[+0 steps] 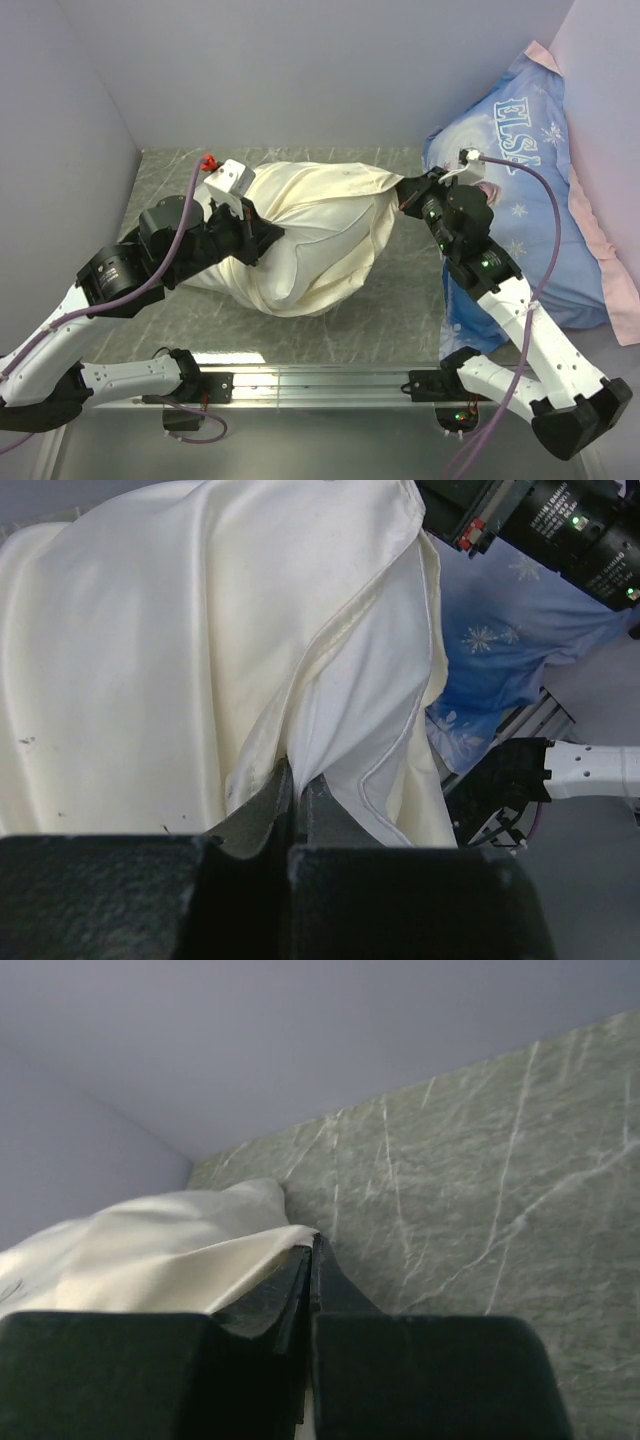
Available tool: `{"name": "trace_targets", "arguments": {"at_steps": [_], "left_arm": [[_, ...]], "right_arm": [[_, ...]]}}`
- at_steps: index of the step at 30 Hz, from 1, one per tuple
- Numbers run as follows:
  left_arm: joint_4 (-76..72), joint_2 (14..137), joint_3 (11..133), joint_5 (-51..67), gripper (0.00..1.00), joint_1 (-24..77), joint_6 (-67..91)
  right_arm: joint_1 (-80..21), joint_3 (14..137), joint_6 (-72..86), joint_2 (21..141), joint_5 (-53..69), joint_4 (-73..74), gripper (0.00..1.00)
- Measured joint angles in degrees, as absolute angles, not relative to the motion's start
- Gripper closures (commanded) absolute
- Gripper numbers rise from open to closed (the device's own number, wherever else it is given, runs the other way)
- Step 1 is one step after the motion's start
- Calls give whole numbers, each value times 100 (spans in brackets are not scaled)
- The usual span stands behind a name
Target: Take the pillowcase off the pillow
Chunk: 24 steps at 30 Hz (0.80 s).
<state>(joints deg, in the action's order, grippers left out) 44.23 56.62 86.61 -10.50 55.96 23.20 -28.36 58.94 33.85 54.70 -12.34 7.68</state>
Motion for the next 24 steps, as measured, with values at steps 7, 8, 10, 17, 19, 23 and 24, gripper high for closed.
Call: {"name": "trace_targets", "arguments": {"at_steps": [7, 8, 10, 17, 19, 23, 24], "left_arm": [[4539, 5621, 8663, -790, 100, 5596, 2185], [4541, 5618, 8665, -738, 100, 5596, 2165], [4556, 5621, 8665, -635, 100, 5594, 2102], [4547, 5618, 8665, -436, 100, 5583, 1986], [4488, 5618, 8665, -434, 100, 5579, 1962], [4346, 5618, 8665, -489, 100, 5570, 1957], [4316, 5618, 8665, -543, 100, 5568, 1957]], "right_arm": [[-1955, 5920, 3629, 5957, -528, 663, 100], [-1890, 5966, 3660, 6082, -408, 668, 100], [-1809, 6088, 3686, 6309, -187, 687, 100], [-1754, 6560, 3774, 7087, 353, 458, 100], [-1756, 6416, 3837, 7299, 469, 202, 100], [-1778, 5887, 4021, 7732, 744, -375, 100], [-1791, 5734, 4095, 7850, 854, -530, 100]]}}
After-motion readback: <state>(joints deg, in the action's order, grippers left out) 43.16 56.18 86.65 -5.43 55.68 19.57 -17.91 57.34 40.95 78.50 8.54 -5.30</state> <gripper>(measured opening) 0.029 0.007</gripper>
